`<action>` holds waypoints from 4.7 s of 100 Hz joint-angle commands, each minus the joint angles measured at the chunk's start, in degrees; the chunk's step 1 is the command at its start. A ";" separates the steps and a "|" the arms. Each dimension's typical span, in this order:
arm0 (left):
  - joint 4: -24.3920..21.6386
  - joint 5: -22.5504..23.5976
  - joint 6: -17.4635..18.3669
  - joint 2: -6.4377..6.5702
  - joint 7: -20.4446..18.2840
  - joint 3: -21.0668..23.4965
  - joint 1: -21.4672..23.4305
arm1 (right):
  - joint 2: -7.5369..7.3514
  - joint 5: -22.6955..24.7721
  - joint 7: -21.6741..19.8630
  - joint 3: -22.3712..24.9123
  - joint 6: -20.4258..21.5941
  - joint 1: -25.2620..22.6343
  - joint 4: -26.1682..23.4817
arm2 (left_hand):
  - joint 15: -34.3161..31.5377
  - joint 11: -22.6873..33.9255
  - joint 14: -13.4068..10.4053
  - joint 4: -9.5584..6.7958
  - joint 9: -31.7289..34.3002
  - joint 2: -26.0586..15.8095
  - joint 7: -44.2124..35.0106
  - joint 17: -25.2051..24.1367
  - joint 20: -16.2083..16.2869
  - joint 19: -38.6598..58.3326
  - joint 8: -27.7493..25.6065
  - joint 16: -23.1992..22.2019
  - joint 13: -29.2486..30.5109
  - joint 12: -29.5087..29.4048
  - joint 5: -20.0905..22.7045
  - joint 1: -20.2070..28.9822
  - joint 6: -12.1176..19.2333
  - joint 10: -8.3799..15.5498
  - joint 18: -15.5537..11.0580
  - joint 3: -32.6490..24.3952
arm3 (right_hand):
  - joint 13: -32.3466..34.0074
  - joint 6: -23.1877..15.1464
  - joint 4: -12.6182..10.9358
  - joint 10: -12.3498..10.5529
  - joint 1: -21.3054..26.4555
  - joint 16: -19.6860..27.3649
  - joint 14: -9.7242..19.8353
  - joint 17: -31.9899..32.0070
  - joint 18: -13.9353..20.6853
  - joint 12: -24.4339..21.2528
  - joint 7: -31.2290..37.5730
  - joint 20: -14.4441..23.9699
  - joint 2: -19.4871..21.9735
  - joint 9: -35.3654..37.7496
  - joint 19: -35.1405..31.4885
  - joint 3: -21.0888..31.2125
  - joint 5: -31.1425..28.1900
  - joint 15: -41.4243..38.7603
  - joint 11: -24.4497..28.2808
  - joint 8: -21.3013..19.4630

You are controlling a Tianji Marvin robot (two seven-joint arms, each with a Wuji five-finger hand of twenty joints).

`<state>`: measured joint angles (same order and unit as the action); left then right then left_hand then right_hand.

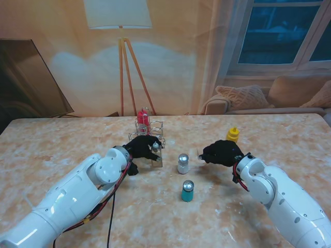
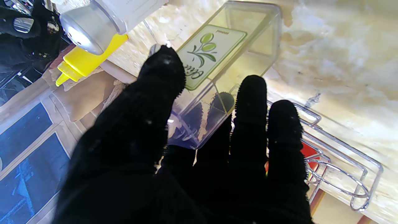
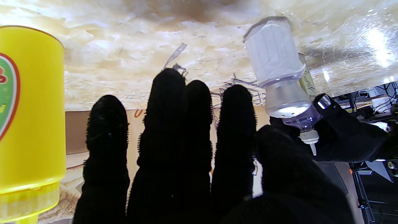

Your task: Place the seasoning bottles into the rack

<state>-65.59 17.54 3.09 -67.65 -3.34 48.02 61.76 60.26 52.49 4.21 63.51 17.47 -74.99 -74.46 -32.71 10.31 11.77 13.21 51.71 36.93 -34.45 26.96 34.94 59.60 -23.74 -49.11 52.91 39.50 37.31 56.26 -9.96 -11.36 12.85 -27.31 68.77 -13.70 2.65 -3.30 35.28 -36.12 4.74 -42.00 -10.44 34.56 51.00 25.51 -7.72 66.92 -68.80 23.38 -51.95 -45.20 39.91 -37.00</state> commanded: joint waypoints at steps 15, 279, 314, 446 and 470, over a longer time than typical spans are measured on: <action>-0.49 0.04 2.01 0.79 -2.43 1.25 -1.02 | 0.19 0.14 -0.76 -0.11 0.09 -0.53 -0.28 | -1.21 8.41 -1.34 -3.27 10.31 -8.14 -16.33 1.59 1.62 1.58 -5.14 -1.92 2.70 5.57 7.39 8.20 8.74 2.65 -0.16 -8.43 | 0.68 -1.11 1.69 -0.01 -0.10 0.44 1.49 0.20 -0.13 0.10 0.35 0.77 -0.01 0.24 0.34 0.91 -0.74 -0.07 0.28 0.20; 25.57 -2.45 6.98 -5.84 3.24 -7.76 -17.50 | 0.14 -0.46 -2.00 -1.29 -1.27 1.01 1.04 | 2.30 7.41 -2.59 0.90 14.66 3.02 -21.65 10.37 0.52 6.10 5.68 -2.56 10.18 -1.77 13.81 4.37 15.06 7.03 -2.87 -21.10 | 0.64 -1.11 1.64 0.08 0.03 0.42 1.34 0.28 -0.16 0.09 0.21 0.76 0.11 0.23 0.37 0.69 -0.75 -0.01 0.20 0.09; 22.17 -1.17 1.74 -5.80 6.74 -6.36 -14.89 | 0.13 -0.38 -1.92 -1.14 -1.07 0.92 1.02 | -1.95 8.19 -2.14 0.65 15.01 3.08 -20.71 12.73 2.86 8.35 6.70 -2.64 11.57 -1.06 12.94 3.35 11.74 4.35 -1.59 -19.09 | 0.65 -1.11 1.65 0.03 -0.01 0.41 1.41 0.27 -0.20 0.11 0.23 0.77 0.11 0.32 0.37 0.73 -0.80 -0.02 0.23 0.10; 12.35 -0.28 -13.71 -6.25 11.88 -3.96 -9.11 | 0.14 -0.38 -1.77 -0.94 -0.93 0.81 0.99 | -2.65 22.01 2.87 1.49 -0.65 2.95 -4.05 4.86 4.49 6.40 -0.20 1.28 2.73 -12.60 10.29 -6.35 0.32 -3.88 2.72 -19.06 | 0.74 -1.22 1.67 0.08 -0.03 0.38 1.33 0.19 -0.21 0.12 0.27 0.77 -0.12 0.36 0.41 0.94 -0.88 -0.07 0.24 0.14; 11.41 2.16 -10.76 -4.88 11.17 -3.34 -8.43 | 0.13 -0.40 -1.83 -1.05 -0.89 0.90 1.07 | 0.95 18.71 3.18 -3.41 -4.87 2.91 6.37 -1.88 2.83 1.27 -1.18 4.47 -3.84 -14.77 10.13 -15.74 -2.24 -3.57 2.82 -28.93 | 0.87 -1.27 1.71 -0.23 -0.07 0.39 1.49 0.19 -0.23 0.11 0.32 0.78 -0.35 0.65 0.40 1.08 -1.07 -0.05 0.24 0.18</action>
<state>-53.57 19.61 -7.63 -73.11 8.71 44.36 52.97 60.22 51.92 3.17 62.69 16.33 -73.66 -73.28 -33.75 25.59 14.11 13.66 47.62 44.10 -28.45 26.74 38.62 62.09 -24.02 -46.04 50.93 24.19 42.52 44.15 -9.91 -11.59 15.42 -51.15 68.77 -13.70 2.65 -3.30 35.28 -36.12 4.74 -42.00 -10.44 34.56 51.00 25.51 -7.72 66.92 -68.78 23.38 -51.95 -45.20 39.91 -36.99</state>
